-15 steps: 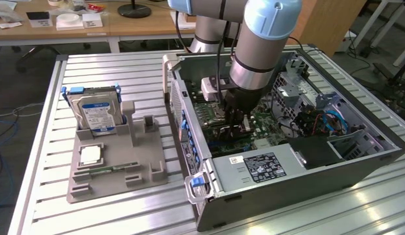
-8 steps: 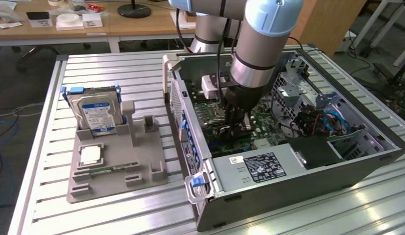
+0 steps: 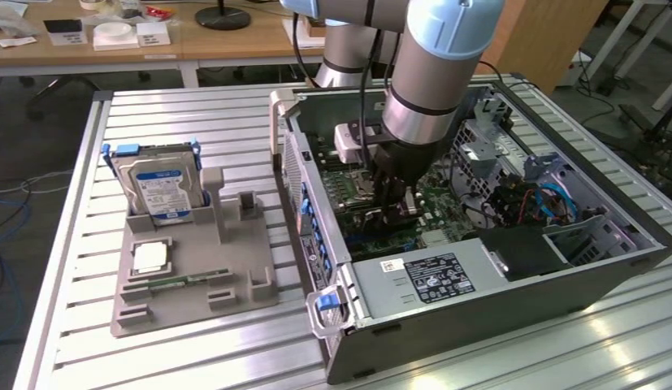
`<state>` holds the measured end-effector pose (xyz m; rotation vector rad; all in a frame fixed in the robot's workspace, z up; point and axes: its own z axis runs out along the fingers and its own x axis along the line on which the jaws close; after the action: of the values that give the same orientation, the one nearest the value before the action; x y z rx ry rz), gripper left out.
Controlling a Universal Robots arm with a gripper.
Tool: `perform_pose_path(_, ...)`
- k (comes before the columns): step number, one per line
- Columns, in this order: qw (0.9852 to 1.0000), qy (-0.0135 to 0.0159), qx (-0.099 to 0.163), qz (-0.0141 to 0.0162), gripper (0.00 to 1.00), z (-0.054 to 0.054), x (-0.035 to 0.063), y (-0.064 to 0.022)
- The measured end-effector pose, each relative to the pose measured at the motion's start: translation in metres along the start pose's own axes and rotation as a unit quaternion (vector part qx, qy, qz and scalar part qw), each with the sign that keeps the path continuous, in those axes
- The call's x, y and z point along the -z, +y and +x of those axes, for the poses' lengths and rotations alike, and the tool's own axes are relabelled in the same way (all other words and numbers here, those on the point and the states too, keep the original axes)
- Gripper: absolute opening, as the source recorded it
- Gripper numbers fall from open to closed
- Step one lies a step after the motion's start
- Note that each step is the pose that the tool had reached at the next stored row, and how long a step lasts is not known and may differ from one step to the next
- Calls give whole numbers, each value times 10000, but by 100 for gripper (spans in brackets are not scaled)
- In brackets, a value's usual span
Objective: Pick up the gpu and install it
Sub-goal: 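Insert the gpu into the slot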
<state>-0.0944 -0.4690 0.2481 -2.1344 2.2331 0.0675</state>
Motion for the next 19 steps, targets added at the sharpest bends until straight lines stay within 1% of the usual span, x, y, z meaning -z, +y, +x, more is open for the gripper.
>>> perform_pose_path(11, 10000, -1, 1, -1, 40, -1, 0, -1)
perform_pose_path(12, 10000, -1, 1, -1, 39, -1, 0, -1)
perform_pose_path(14, 10000, 2, 1, -1, 27, 0, 1, -1)
perform_pose_path(19, 10000, -1, 1, -1, 27, -1, 0, -1)
